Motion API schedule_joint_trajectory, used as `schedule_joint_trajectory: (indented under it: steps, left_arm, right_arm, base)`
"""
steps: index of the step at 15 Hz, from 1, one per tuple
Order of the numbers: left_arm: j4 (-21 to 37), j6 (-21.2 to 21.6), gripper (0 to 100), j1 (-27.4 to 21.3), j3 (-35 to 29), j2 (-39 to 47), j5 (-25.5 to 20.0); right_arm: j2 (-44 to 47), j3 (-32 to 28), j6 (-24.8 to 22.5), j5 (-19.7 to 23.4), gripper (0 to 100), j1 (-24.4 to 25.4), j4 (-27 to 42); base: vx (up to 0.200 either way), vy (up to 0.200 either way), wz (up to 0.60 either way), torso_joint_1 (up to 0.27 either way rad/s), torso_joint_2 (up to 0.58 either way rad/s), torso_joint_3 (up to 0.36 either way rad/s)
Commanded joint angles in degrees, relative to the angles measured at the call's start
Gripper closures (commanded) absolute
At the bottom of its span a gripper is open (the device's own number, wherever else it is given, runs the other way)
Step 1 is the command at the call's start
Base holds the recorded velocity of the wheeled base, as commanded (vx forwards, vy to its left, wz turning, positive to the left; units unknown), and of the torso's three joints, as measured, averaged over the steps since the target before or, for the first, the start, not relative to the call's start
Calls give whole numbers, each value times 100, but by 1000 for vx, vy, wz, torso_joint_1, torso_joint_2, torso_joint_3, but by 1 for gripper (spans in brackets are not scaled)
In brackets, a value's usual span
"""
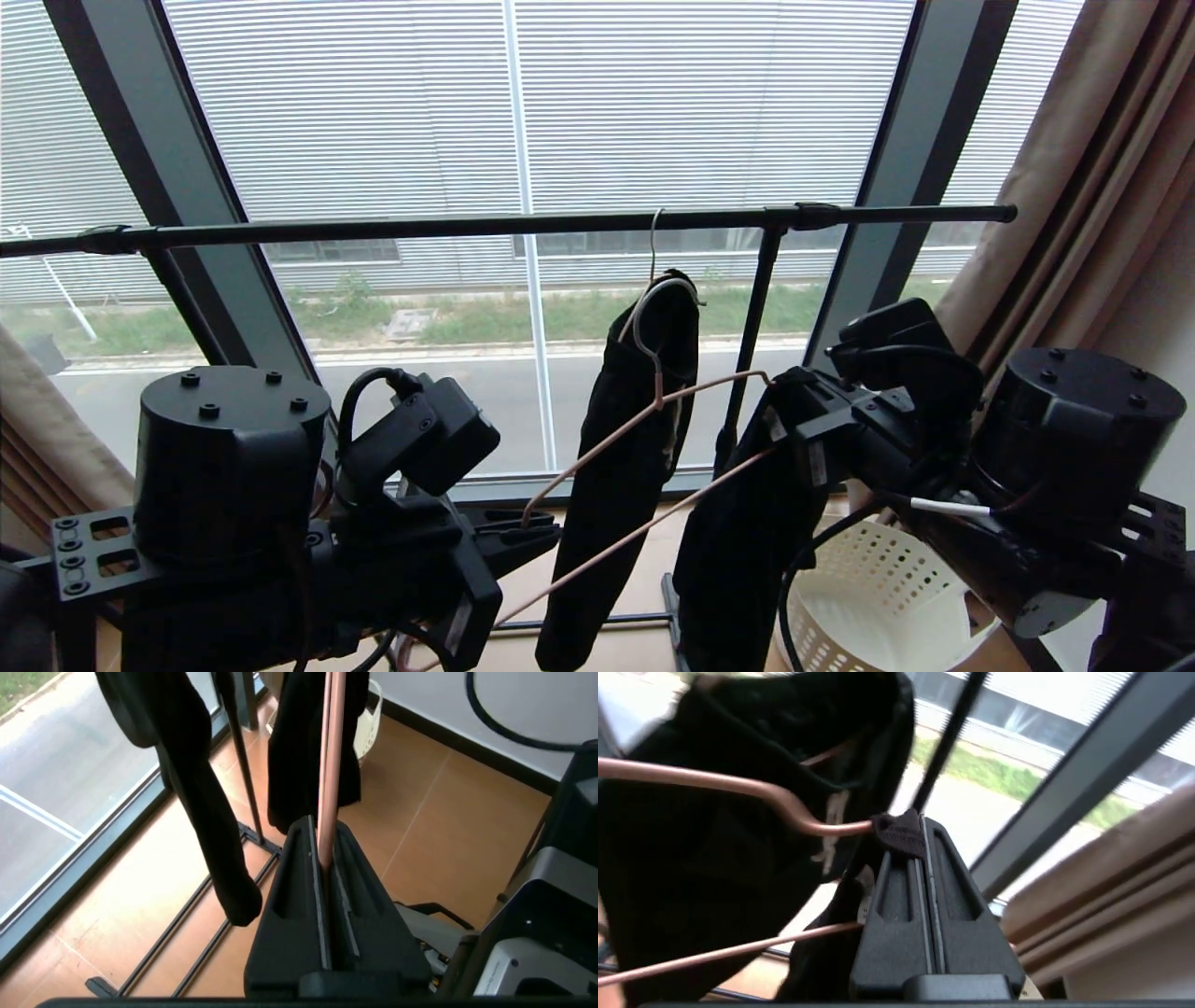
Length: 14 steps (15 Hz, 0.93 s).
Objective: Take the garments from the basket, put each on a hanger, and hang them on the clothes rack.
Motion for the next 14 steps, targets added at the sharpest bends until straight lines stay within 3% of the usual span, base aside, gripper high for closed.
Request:
schedule_joint_trajectory:
  steps: [1,5,7,14]
  left_arm:
    - [-3,0,100,-1,-51,102,8]
    - [-3,8,100,-1,-86,137,8]
    - [-3,8,100,-1,-86,137,8]
    - [-135,17,100,-1,-42,128,-1]
  right_arm:
    - [-134,-30,-6,10,100,445,-4]
    - [-231,-47,12,10,100,1043,-30]
    - [-266,5,-6,10,100,1597,-505]
    - [-512,120,-23,10,100,1799,-566]
  base:
    - [0,0,0,0,0,0]
    - [0,0,0,0,0,0]
    - [0,0,0,0,0,0]
    - [0,0,0,0,0,0]
